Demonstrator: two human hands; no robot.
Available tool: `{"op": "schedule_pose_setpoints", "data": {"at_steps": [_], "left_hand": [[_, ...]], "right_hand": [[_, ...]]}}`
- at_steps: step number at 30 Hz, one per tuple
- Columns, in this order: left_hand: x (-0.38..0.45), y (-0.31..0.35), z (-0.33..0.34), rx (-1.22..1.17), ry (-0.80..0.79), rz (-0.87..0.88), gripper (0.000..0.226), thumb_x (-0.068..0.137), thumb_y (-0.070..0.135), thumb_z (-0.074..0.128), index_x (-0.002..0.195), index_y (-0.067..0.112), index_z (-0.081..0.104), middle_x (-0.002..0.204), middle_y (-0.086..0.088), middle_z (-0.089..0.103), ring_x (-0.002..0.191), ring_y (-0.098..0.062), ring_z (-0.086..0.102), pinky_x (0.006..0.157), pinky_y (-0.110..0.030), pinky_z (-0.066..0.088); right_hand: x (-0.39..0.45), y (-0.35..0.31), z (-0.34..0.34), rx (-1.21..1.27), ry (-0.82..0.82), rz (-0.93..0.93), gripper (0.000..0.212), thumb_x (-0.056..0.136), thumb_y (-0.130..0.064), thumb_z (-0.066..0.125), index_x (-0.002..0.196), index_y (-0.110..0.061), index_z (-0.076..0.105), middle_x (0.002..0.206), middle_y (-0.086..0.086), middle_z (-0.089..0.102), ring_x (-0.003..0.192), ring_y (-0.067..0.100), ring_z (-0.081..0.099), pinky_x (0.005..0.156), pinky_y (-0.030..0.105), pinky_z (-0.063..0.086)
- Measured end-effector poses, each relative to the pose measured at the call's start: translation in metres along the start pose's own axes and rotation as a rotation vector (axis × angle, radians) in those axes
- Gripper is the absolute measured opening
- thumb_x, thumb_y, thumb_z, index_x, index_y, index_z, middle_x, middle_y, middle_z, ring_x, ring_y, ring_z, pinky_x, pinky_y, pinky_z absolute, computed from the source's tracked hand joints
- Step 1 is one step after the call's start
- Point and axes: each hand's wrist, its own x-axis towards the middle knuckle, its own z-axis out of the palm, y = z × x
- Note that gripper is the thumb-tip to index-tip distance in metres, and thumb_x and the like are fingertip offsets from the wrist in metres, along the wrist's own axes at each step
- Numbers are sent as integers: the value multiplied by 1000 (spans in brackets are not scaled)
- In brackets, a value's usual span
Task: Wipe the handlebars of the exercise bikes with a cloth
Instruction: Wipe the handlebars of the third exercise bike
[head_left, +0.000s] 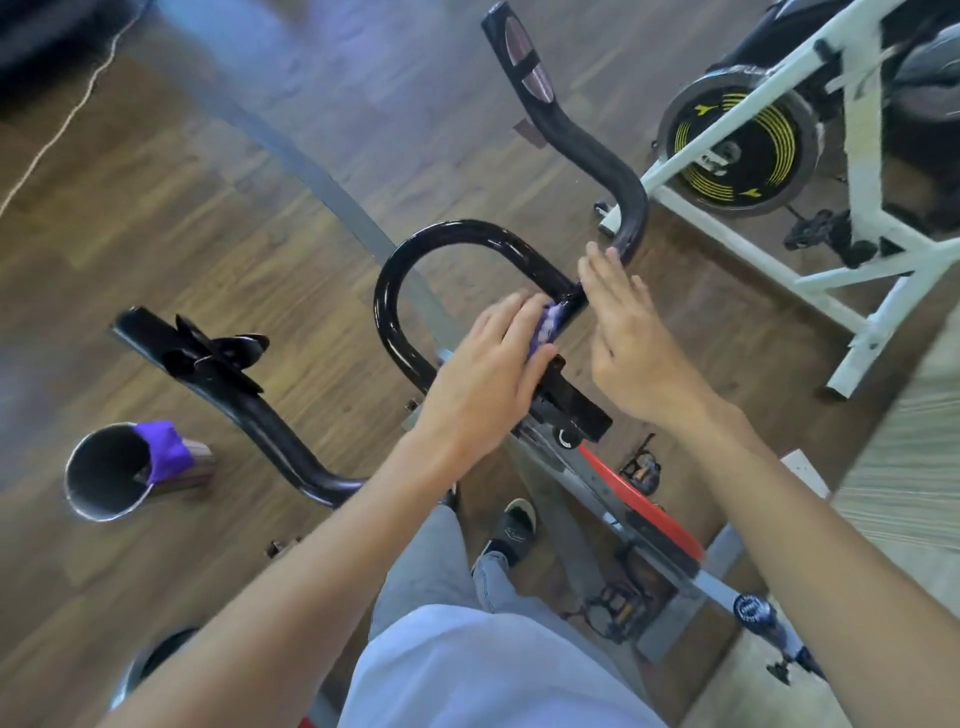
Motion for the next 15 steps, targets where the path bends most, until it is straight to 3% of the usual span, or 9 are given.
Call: {"op": "schedule_pose_setpoints", "data": {"at_steps": [3, 6, 11, 15], "left_hand": [[-46, -6, 7, 266, -4, 116, 49, 106, 16, 49, 149, -7, 40, 152, -24, 46, 145, -36, 39, 119, -48, 34], [-83, -16, 5, 348, -82, 166, 50, 109, 13, 30, 157, -2, 23, 162, -23, 28, 153, -39, 22, 125, -50, 23], [-39, -8, 18, 355, -49, -41, 57, 112, 30, 29, 157, -4, 20, 163, -25, 24, 153, -37, 21, 124, -48, 25], [-47, -15, 15, 408, -23, 32, 53, 110, 20, 38, 155, -5, 24, 158, -27, 35, 149, -37, 33, 121, -46, 32]], "right_hand": [[-4, 2, 10, -85, -19, -30, 86, 88, 11, 40, 163, -5, 1, 171, 5, -15, 156, 18, -20, 128, 41, -4], [-5, 0, 11, -114, -29, -28, 90, 88, 9, 42, 162, -7, -5, 169, 4, -21, 155, 17, -24, 127, 38, -8], [-7, -1, 14, -142, -21, -17, 93, 86, 10, 42, 162, -8, -9, 169, 3, -23, 154, 18, -24, 126, 36, -10], [-8, -4, 17, -122, -15, -44, 93, 84, 13, 40, 162, -8, -6, 170, 4, -20, 155, 18, -23, 127, 39, -9]]}}
